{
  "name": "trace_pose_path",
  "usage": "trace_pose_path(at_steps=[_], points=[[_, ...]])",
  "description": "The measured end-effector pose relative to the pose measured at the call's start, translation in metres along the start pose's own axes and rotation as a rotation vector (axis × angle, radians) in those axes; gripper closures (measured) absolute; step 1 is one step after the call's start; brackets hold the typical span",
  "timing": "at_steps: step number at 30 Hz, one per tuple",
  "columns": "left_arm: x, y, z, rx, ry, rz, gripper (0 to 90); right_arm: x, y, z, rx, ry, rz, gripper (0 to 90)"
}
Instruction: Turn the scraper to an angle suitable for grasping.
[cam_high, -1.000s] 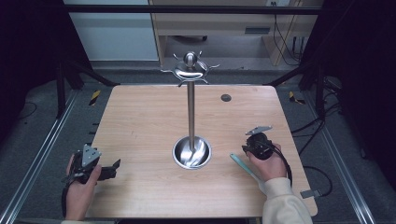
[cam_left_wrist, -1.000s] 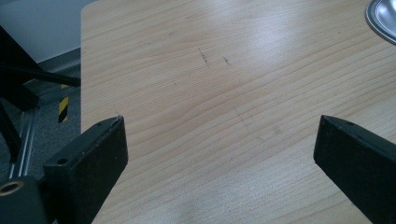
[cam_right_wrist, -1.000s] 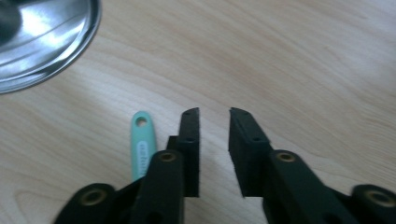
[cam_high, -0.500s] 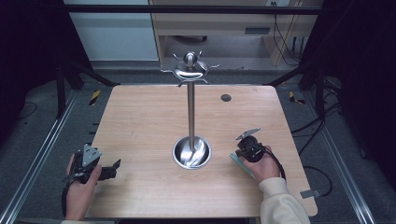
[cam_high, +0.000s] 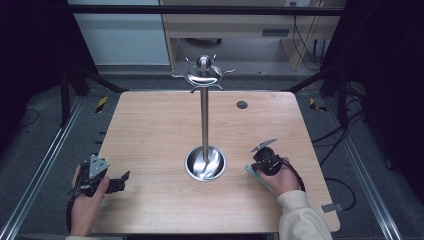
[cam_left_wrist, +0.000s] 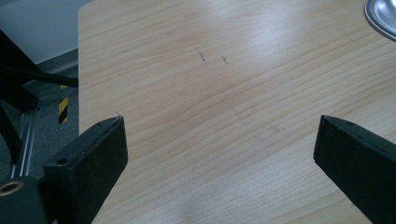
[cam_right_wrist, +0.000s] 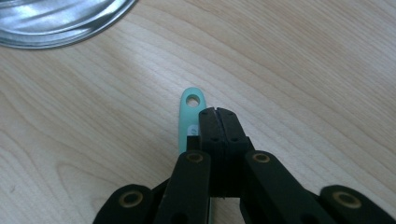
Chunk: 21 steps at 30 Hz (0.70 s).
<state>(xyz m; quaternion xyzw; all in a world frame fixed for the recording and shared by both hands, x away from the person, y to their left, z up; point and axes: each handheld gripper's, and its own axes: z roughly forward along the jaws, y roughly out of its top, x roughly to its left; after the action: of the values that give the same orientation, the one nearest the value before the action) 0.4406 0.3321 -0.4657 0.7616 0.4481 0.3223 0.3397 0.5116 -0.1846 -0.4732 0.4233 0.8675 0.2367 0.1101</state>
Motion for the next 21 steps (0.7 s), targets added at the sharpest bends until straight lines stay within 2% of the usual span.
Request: trace_pose_path(at_steps=[1, 4, 9, 13, 16, 18, 21], points=[[0.0, 0.0, 0.0, 0.001, 0.0, 0.0, 2.7, 0.0, 0.0, 0.0, 0.0, 0.0, 0.0, 90.0], [0.0, 0.0, 0.0, 0.0, 0.001, -0.002, 2.7, 0.009, -0.004, -0.002, 0.007, 0.042, -0.034, 90.0], [0.0, 0.0, 0.0, 0.005, 0.003, 0.003, 2.6, 0.017, -0.007, -0.004, 0.016, 0.069, -0.062, 90.0], [0.0, 0.0, -0.001, 0.004, 0.004, 0.002, 2.6, 0.02, -0.006, -0.006, 0.013, 0.069, -0.071, 90.0], [0.0, -0.001, -0.001, 0.005, 0.005, 0.002, 2.7, 0.024, 0.0, -0.011, 0.015, 0.042, -0.108, 89.3], [0.0, -0.001, 0.0, 0.007, 0.005, 0.002, 2.7, 0.026, 0.002, -0.013, 0.02, 0.042, -0.119, 88.2], [0.0, -0.001, 0.0, 0.008, 0.007, 0.004, 2.6, 0.032, 0.007, -0.017, 0.06, 0.04, -0.161, 84.9]])
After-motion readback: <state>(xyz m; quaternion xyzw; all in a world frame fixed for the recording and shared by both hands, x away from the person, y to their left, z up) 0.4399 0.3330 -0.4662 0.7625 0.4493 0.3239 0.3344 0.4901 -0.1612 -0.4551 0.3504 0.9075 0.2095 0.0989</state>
